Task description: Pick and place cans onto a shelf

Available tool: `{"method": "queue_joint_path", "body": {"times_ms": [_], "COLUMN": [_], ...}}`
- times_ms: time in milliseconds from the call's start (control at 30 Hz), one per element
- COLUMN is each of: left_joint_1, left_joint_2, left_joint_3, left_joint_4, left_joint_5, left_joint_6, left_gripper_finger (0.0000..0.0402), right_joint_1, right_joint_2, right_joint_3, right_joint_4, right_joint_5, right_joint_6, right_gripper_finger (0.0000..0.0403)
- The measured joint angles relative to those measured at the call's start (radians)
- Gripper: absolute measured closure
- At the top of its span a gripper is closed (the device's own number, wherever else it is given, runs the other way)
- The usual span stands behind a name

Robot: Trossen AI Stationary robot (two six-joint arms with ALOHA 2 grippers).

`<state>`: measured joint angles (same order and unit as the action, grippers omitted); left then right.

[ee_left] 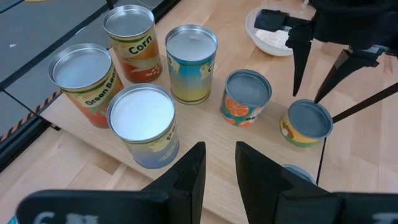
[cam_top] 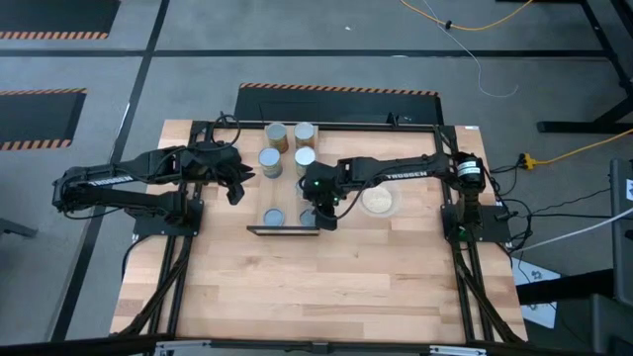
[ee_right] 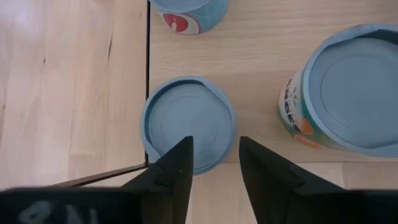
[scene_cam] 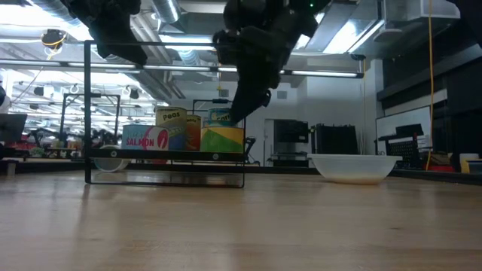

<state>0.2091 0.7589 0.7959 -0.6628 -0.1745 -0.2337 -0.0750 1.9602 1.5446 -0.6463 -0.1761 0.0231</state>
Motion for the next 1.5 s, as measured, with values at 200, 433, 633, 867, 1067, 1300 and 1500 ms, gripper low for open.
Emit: {"method": "queue_joint_path", "body": {"times_ms": [200,433,633,867,1067,1300,1500], "left_joint_1": [0.0,0.0,0.0,0.0,0.0,0.0,0.0], "left_joint_2": [0.0,0.0,0.0,0.0,0.0,0.0,0.0], "left_joint_3": [0.0,0.0,0.0,0.0,0.0,0.0,0.0], "left_joint_4": [-0.001,-0.002,-0.003,-0.003,-0.003,-0.003,-0.003], "left_joint_5": [0.0,0.0,0.0,0.0,0.0,0.0,0.0], "left_joint_6": [0.0,0.0,0.0,-0.001,-0.001,0.0,0.0], "left_gripper_finger": [0.0321,0.0321,0.0321,0.0321,0.0321,0.0321,0.0321], "right_joint_1": [0.0,0.0,0.0,0.0,-0.002,-0.001,-0.002], "right_joint_2": [0.0,-0.003,-0.003,-0.002,0.0,-0.007,-0.008], "right_joint_3": [-0.042,-0.077,-0.078,-0.078,-0.036,0.07,0.168], "right_joint_4": [0.046,0.098,0.105,0.105,0.053,-0.088,-0.271], "right_joint_5": [-0.008,-0.021,-0.017,-0.017,-0.099,-0.13,-0.128], "right_joint_6": [0.006,0.013,0.031,0.03,0.017,-0.109,-0.274], "right_gripper_finger": [0.0269,0.0269,0.0269,0.0269,0.0269,0.0269,0.0269]}}
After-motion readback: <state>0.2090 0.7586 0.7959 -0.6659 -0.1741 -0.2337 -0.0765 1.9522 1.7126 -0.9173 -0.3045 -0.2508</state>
